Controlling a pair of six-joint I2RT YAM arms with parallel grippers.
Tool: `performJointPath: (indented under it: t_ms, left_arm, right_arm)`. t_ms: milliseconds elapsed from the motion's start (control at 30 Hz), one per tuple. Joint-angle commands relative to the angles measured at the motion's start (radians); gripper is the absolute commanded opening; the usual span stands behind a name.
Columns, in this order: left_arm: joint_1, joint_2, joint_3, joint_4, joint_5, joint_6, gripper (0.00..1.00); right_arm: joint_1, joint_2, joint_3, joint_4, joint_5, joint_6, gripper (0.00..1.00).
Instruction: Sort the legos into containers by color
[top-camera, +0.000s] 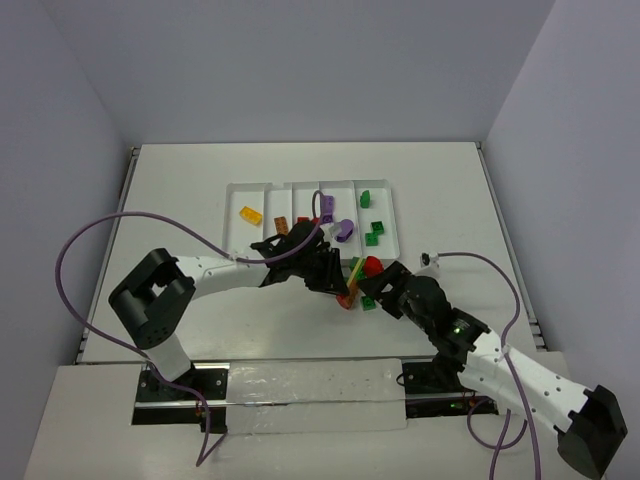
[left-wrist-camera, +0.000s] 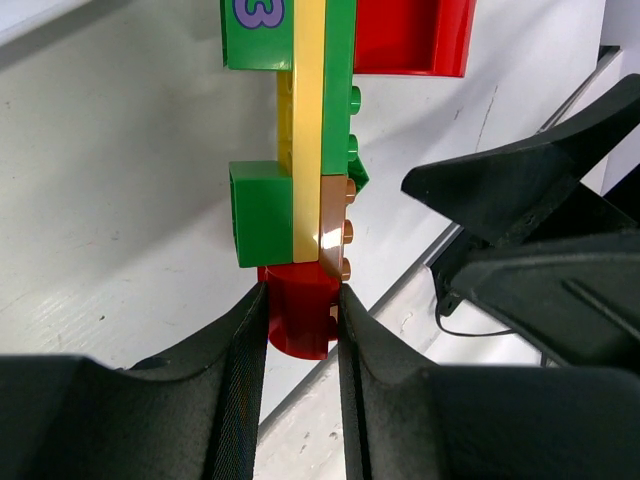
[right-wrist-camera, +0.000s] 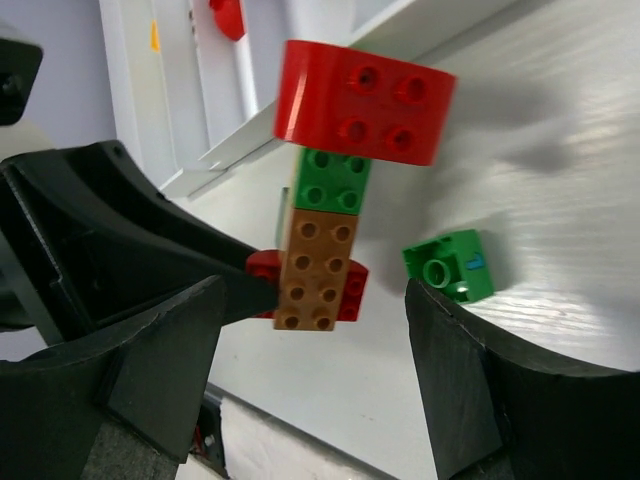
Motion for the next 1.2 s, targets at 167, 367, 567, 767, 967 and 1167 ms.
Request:
performJointPath:
  t_ms: [167, 367, 567, 767, 967, 1167]
  left_arm:
    - [-0.002, -0.113, 0.036, 0.011, 0.006, 0.004, 0.00]
    - [-0.003, -0.155, 0.014, 0.028, 0.029, 0.005, 0.00]
    - [-0.005, -0.161, -0.008, 0.028, 0.041, 0.013, 0.00]
    - [-0.008, -0.182, -0.017, 0.034, 0.042, 0.014, 0.00]
    - [-0.015, -0.207, -0.021, 0.034, 0.042, 0.011, 0.00]
    - [-0.019, -0.232, -0.033, 0.022, 0.034, 0.018, 0.00]
  right_arm:
    - [-0.003, 0.110, 0.059, 0.151, -0.080, -0.060, 0.77]
    - [-0.004, 0.130, 0.059, 0.203, -0.097, -0.055, 0.73]
    - [-0.004, 0.136, 0.054, 0.246, -0.107, -0.039, 0.73]
    - [-0.004, 0.151, 0.052, 0.283, -0.109, -0.013, 0.73]
    - [-0.004, 0.224, 0.043, 0.327, -0.108, 0.018, 0.67]
    - [-0.004, 0.269, 0.028, 0.386, -0.112, 0.057, 0.39]
